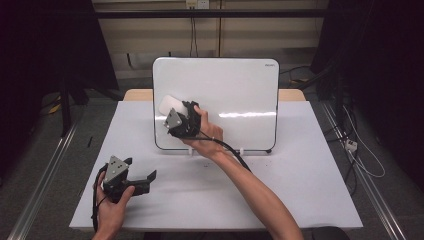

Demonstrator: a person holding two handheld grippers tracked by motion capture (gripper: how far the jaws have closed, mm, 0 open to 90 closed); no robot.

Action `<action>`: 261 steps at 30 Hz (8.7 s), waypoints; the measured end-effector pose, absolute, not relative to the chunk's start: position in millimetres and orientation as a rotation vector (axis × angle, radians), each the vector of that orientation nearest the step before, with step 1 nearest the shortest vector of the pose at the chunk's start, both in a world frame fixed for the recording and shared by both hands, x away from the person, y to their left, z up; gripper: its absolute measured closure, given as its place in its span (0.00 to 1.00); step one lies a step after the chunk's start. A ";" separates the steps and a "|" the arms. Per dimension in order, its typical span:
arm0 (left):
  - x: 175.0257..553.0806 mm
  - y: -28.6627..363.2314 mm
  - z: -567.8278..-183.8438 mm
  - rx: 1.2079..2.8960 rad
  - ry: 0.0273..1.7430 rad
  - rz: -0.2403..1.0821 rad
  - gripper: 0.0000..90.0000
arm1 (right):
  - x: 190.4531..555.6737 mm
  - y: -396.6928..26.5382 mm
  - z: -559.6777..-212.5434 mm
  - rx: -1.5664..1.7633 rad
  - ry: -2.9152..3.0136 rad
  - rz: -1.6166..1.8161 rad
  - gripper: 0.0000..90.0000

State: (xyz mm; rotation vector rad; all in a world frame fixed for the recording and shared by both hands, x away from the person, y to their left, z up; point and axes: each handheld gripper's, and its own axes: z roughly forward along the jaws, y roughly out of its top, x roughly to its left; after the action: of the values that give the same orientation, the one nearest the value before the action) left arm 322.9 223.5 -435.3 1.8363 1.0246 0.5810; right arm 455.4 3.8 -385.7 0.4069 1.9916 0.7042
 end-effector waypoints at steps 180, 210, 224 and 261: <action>325.5 226.9 -436.5 1.827 1.026 0.567 0.06 | 496.3 25.6 -339.8 0.526 1.949 0.687 0.35; 324.7 225.9 -435.7 1.834 1.030 0.580 0.06 | 435.0 -83.2 -353.0 0.689 1.968 0.957 0.35; 326.4 224.4 -434.4 1.838 1.025 0.593 0.06 | 410.6 -147.8 -371.7 0.836 1.919 0.921 0.35; 327.4 223.8 -435.6 1.840 1.024 0.578 0.06 | 385.9 -204.7 -422.5 0.965 1.875 0.712 0.35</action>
State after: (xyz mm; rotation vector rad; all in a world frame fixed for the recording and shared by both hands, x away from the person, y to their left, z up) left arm 327.4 223.8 -435.6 1.8404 1.0243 0.5777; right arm 385.9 -204.7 -422.5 0.9648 1.8746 0.7117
